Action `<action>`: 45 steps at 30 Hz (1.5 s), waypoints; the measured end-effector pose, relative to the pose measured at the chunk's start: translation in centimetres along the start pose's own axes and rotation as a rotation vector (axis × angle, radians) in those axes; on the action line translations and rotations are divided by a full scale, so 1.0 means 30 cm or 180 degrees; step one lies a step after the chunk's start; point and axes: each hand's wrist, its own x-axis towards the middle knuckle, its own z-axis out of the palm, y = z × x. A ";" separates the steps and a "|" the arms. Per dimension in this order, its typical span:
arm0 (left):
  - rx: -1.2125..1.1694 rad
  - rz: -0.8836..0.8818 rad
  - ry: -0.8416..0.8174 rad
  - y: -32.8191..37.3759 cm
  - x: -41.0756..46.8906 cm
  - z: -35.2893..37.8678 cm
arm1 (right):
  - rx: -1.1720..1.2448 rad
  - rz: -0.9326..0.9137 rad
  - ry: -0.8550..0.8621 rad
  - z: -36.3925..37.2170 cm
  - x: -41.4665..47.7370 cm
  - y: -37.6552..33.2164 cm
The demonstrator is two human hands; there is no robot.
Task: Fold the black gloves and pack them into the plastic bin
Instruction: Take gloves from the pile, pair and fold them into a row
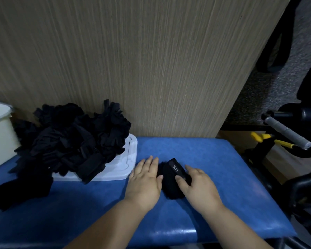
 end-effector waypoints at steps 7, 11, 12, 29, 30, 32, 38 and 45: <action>-0.0160 -0.0112 0.0428 0.047 -0.033 -0.007 | 0.0189 0.0528 -0.0220 -0.024 0.020 0.002; -0.0342 -0.0128 0.0222 0.070 -0.019 -0.004 | 0.0265 0.0591 -0.0110 -0.046 0.012 0.007; -0.0534 -0.0136 0.0172 0.080 -0.016 -0.006 | 0.0302 0.0604 -0.0085 -0.050 0.010 0.010; -0.3723 -0.1086 0.0123 0.306 0.185 0.087 | 0.1999 0.0559 0.0753 -0.100 0.096 0.143; -0.3747 -0.1045 0.0151 0.322 0.204 0.097 | 0.2112 0.0567 0.0822 -0.105 0.114 0.153; -0.3783 -0.0967 0.0219 0.354 0.241 0.113 | 0.2241 0.0572 0.0963 -0.116 0.153 0.174; -0.3693 -0.0669 0.0323 0.423 0.341 0.130 | 0.2376 0.0681 0.1184 -0.151 0.289 0.232; -0.2990 -0.0189 0.0058 0.446 0.454 0.164 | 0.2185 0.0568 0.1184 -0.182 0.428 0.303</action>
